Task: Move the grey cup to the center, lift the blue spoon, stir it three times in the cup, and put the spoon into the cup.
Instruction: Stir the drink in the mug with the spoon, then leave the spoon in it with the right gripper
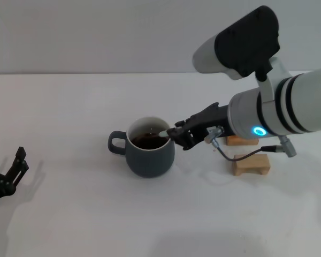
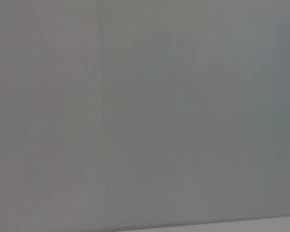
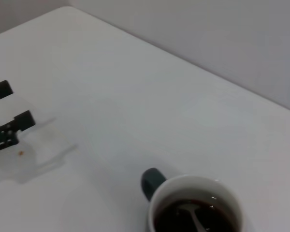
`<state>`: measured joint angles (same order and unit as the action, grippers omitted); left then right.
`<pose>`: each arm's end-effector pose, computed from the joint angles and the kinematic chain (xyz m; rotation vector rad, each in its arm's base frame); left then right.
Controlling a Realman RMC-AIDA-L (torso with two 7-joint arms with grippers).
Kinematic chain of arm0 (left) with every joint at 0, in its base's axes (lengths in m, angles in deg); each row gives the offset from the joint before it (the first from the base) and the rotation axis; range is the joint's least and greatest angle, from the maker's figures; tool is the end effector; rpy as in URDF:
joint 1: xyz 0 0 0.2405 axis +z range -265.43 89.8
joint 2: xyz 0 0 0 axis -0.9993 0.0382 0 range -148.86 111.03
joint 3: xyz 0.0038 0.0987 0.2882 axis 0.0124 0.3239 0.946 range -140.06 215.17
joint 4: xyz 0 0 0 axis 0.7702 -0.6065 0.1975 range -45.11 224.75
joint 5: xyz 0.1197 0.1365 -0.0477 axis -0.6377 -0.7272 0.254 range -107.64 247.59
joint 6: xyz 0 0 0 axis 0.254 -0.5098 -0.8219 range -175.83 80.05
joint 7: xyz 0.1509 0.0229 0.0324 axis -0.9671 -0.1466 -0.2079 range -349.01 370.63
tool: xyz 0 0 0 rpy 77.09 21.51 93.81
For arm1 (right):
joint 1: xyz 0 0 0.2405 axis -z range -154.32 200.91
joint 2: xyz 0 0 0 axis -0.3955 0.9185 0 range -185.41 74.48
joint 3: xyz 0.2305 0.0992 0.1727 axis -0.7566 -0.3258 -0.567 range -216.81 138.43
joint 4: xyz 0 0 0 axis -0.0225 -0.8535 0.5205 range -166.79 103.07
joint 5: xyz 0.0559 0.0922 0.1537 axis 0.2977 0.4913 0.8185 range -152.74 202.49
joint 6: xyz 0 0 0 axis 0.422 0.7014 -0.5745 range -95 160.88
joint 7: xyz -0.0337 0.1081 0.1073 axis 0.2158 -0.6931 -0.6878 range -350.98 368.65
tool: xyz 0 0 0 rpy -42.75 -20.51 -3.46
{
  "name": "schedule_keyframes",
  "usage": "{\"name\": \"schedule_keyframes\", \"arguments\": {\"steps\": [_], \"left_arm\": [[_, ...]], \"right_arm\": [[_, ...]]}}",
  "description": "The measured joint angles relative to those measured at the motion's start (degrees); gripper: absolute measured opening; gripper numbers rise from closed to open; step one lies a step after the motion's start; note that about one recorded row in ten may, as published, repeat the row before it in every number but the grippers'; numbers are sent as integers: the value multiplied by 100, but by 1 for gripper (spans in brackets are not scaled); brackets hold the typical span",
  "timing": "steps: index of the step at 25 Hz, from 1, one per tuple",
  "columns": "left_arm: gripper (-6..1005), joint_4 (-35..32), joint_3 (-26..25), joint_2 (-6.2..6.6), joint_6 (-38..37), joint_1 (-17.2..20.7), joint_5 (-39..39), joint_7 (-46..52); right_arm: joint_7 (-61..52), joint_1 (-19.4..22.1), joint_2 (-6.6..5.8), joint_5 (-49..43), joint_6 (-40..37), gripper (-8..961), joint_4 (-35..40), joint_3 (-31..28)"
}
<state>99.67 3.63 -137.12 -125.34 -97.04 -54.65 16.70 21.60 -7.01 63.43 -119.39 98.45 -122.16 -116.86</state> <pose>-0.3993 0.2399 -0.0281 -1.6038 -0.5483 -0.6069 0.1443 0.3501 -0.0799 -2.5558 0.7570 -0.0351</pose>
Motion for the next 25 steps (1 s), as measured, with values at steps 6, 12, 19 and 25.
{"name": "schedule_keyframes", "arguments": {"steps": [6,12,19,25], "left_arm": [[861,17,0,-7,56,-22,0,0],[861,17,0,-17,56,-48,0,0],[861,-3,5,-13,56,-53,-15,0],[862,-11,32,-9,55,-50,-34,0]], "right_arm": [[90,60,-16,-8,40,162,28,-181],[184,200,-10,13,207,162,-22,-283],[120,371,7,294,358,163,-251,-157],[78,275,25,428,153,162,-174,45]]}}
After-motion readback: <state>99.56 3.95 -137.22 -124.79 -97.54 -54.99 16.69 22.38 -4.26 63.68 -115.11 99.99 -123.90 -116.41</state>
